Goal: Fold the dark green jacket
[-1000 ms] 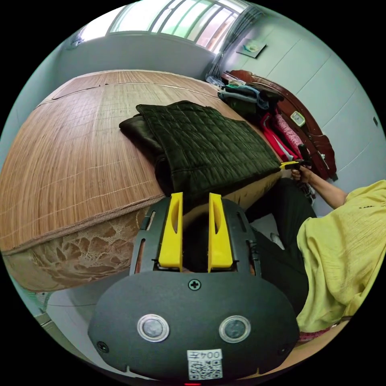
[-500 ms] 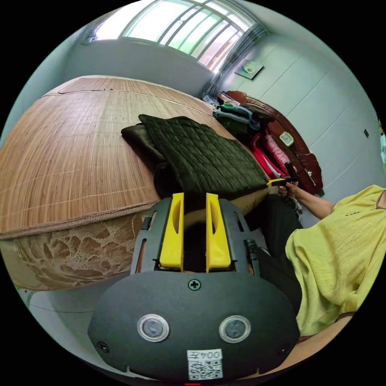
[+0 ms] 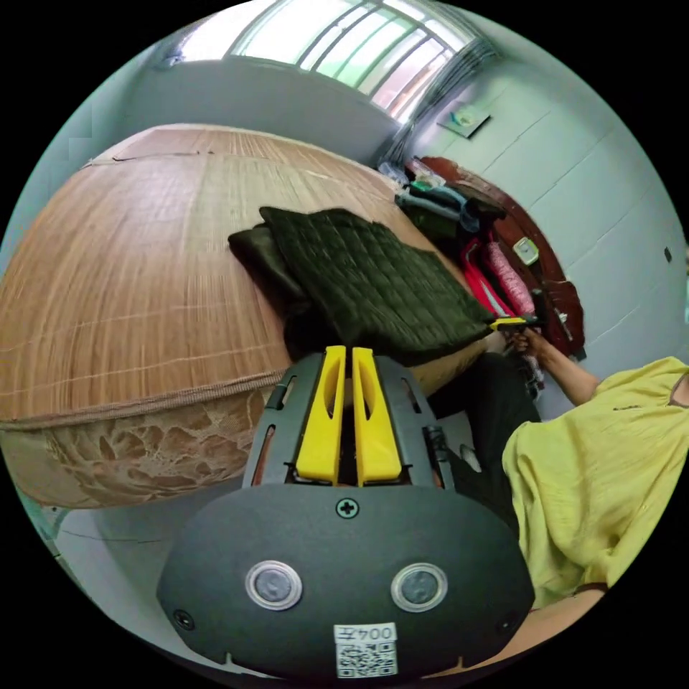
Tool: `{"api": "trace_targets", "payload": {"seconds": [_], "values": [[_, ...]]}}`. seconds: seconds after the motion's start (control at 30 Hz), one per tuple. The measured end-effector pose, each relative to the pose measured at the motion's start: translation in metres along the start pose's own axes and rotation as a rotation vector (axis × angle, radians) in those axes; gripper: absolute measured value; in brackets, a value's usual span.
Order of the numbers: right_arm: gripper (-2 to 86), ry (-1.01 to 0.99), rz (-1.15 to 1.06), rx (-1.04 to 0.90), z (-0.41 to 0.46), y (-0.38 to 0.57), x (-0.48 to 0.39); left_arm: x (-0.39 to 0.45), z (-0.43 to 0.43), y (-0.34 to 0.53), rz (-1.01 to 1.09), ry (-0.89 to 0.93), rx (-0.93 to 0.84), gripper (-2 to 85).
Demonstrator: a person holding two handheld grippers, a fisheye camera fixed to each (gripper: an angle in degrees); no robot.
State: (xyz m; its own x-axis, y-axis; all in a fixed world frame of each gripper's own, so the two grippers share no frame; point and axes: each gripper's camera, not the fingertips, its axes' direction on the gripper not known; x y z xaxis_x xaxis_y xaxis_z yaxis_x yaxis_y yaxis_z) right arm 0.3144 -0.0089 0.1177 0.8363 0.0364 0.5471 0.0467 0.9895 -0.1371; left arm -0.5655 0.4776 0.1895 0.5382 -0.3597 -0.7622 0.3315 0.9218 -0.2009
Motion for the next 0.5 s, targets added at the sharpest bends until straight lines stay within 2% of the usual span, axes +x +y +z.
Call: {"api": "trace_targets", "payload": {"seconds": [0.17,0.3,0.5], "values": [[2.3,0.078,0.005,-0.077,0.032,0.005,-0.012,0.016,0.035,0.004,0.055,-0.096,-0.156,1.6],[2.8,0.12,0.023,-0.147,0.071,0.009,-0.019,0.018,0.054,0.011,0.012,-0.11,-0.146,1.8],[4.7,0.114,0.034,-0.202,0.081,0.001,-0.033,0.036,0.062,0.007,0.002,-0.147,-0.121,3.3]]}}
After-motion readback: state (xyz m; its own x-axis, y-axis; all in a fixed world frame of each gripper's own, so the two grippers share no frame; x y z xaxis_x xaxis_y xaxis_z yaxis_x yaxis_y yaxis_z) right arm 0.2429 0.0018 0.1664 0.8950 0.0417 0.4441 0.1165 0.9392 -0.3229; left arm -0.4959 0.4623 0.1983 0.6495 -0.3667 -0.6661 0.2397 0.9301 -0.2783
